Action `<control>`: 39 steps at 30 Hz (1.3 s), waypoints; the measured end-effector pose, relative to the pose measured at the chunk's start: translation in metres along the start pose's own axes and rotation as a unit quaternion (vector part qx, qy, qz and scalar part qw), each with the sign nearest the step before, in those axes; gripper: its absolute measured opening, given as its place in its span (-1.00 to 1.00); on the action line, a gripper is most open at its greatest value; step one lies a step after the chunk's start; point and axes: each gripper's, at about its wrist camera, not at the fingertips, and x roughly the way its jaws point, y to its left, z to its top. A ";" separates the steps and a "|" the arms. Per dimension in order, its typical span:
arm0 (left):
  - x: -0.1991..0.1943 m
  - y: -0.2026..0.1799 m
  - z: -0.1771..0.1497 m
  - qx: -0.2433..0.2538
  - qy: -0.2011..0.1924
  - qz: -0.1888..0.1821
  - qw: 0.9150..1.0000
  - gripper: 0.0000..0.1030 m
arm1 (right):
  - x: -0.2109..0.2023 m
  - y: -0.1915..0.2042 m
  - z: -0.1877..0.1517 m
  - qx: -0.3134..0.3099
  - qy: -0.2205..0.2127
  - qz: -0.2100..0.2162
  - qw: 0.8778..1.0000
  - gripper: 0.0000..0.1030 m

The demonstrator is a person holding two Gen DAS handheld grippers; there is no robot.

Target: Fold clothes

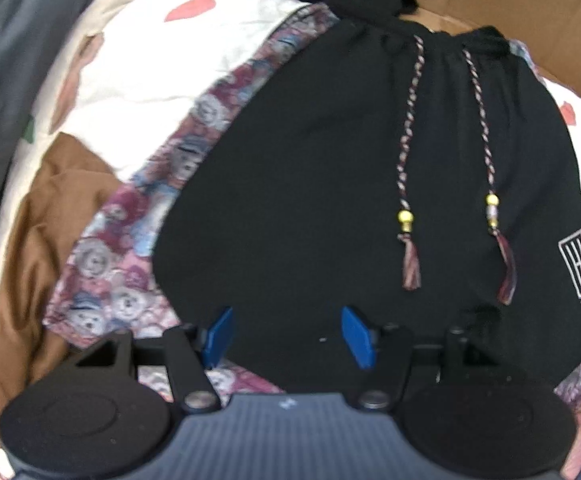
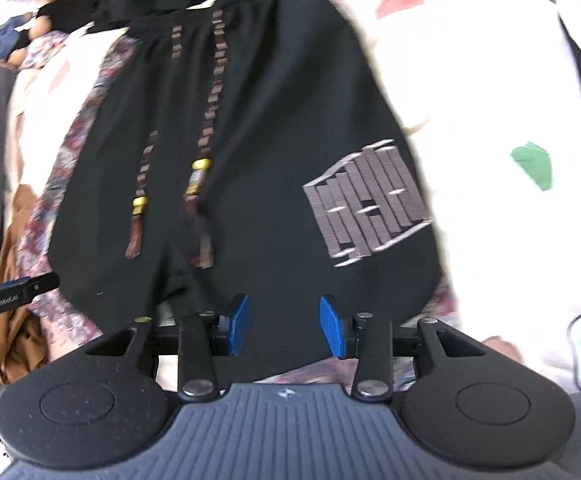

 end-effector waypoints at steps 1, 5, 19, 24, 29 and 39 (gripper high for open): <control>0.002 -0.003 -0.001 0.003 0.001 0.000 1.000 0.23 | 0.001 -0.009 0.002 0.001 0.001 -0.004 1.000 -0.14; 0.012 -0.014 -0.006 0.011 0.008 0.001 1.000 0.23 | 0.006 -0.038 0.006 0.013 0.010 -0.023 1.000 -0.14; 0.024 -0.024 0.007 0.021 -0.003 0.005 1.000 0.27 | 0.040 -0.075 -0.010 0.043 0.058 -0.057 0.996 -0.15; 0.024 -0.025 0.008 0.030 -0.010 -0.014 0.999 0.28 | 0.049 -0.082 -0.016 0.050 0.065 -0.059 0.995 -0.65; 0.020 -0.027 0.011 0.039 -0.014 -0.022 0.999 0.29 | 0.039 -0.077 -0.017 0.032 0.059 -0.045 0.997 -0.97; 0.018 -0.031 -0.004 0.024 -0.014 -0.032 0.999 0.31 | 0.005 -0.041 -0.018 0.011 0.025 -0.003 1.000 -1.00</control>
